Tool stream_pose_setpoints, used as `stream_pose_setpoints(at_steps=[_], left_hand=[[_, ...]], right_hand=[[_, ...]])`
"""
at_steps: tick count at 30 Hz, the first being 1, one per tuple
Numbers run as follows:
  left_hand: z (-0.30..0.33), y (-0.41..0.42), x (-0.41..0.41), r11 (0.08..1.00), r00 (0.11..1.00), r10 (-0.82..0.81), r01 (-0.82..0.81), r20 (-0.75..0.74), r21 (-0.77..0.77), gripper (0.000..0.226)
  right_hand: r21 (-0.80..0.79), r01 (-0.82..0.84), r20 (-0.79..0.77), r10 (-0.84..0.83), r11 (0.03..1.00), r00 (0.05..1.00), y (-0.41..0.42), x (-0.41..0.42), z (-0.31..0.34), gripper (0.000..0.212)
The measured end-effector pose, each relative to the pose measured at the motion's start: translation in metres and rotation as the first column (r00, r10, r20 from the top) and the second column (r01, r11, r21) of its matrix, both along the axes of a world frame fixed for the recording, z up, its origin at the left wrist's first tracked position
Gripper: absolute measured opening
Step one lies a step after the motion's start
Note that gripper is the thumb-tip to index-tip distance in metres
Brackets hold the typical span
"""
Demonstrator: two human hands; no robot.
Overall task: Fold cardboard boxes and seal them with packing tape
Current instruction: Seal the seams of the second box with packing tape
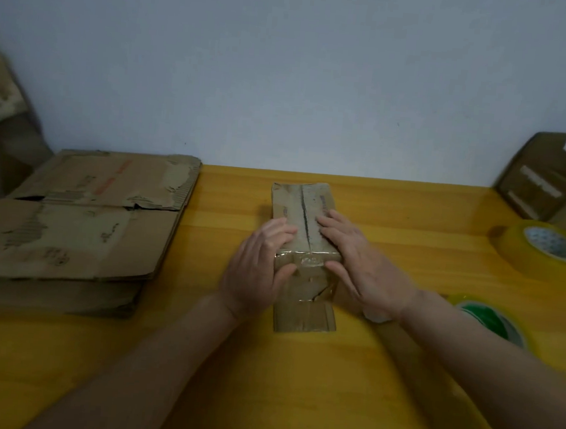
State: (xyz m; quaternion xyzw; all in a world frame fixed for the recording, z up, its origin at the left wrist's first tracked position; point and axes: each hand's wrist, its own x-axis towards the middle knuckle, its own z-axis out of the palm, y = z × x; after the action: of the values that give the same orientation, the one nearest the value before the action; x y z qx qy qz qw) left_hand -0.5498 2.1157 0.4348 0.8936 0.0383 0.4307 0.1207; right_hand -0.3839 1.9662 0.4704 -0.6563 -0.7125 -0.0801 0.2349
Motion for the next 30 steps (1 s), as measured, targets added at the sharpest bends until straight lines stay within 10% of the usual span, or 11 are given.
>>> stream_pose_setpoints(at_steps=[5,8,11,19,27,30], left_hand=[[0.071,-0.046,-0.006,0.876,0.939,0.322,-0.344,-0.119,-0.339,0.042],[0.092,-0.069,0.004,0.793,0.688,0.379,-0.587,-0.618,-0.167,0.061],[0.087,-0.073,0.003,0.853,0.505,0.383,-0.515,-0.774,0.085,0.087],[0.104,-0.053,-0.053,0.988,0.477,0.153,-0.101,-0.866,0.119,0.083],[0.102,-0.027,-0.067,0.964,0.536,0.254,-0.208,-0.805,0.166,0.084],[0.109,-0.04,-0.053,0.956,0.471,0.228,-0.273,-0.852,0.105,0.083]], right_hand=[[0.016,0.098,-0.32,-0.088,0.995,0.943,-0.01,-0.046,0.013,0.055],[0.205,0.236,-0.643,-0.051,0.95,0.764,-0.008,-0.065,0.011,0.044],[0.233,0.392,-0.645,-0.161,0.89,0.747,-0.008,-0.062,0.013,0.041],[-0.199,0.384,-0.513,-0.429,0.902,0.744,0.014,-0.045,0.05,0.046],[-0.38,0.227,-0.703,-0.439,0.897,0.56,0.015,-0.05,0.059,0.062],[-0.452,0.163,-0.773,-0.476,0.877,0.419,0.004,-0.054,0.059,0.034]])
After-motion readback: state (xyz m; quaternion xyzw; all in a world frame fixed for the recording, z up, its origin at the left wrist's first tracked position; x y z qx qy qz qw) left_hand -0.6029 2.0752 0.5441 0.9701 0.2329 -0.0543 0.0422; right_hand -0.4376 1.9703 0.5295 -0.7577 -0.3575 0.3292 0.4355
